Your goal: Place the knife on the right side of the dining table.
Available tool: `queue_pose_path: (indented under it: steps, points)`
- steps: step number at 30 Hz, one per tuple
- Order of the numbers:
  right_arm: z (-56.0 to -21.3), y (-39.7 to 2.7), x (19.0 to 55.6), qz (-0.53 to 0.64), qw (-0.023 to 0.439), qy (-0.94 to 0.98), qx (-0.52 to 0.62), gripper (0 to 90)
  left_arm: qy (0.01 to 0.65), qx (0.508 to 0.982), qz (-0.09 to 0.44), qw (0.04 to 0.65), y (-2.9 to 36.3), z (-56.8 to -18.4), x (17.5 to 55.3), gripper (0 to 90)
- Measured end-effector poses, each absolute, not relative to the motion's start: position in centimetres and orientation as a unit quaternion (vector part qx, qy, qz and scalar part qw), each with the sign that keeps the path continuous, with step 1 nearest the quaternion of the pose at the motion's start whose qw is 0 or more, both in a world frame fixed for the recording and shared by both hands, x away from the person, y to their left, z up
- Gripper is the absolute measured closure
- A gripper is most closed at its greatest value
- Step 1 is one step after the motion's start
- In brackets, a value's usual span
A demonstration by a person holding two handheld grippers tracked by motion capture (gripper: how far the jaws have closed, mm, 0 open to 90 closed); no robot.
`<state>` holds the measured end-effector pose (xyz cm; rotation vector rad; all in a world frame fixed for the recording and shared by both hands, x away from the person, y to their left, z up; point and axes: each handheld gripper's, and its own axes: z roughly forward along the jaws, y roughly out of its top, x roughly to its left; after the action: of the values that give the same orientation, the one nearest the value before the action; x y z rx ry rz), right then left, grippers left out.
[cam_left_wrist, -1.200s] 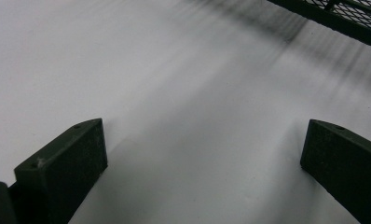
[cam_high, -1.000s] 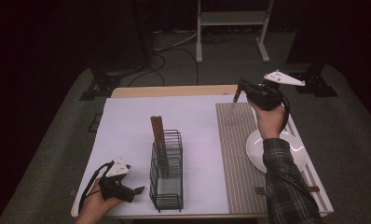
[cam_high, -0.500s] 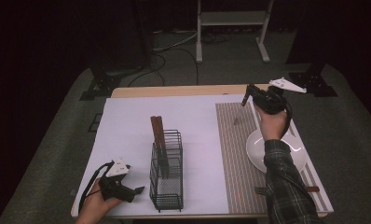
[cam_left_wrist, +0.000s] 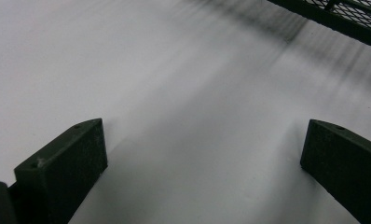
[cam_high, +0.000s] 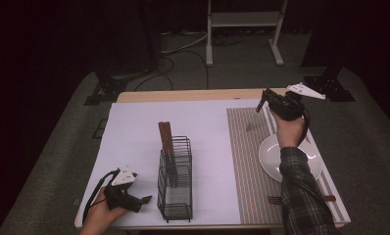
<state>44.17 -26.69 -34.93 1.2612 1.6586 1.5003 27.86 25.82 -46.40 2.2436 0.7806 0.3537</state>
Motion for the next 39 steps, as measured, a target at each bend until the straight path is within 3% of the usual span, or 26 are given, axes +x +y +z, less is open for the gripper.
queue_pose_path:
  steps: [39]
  points:
    - [-36.6,-31.8,43.8,0.524,0.304,0.604,0.519,68.2,0.303,0.871,0.137,0.361,25.8,-46.4,27.9,0.0]
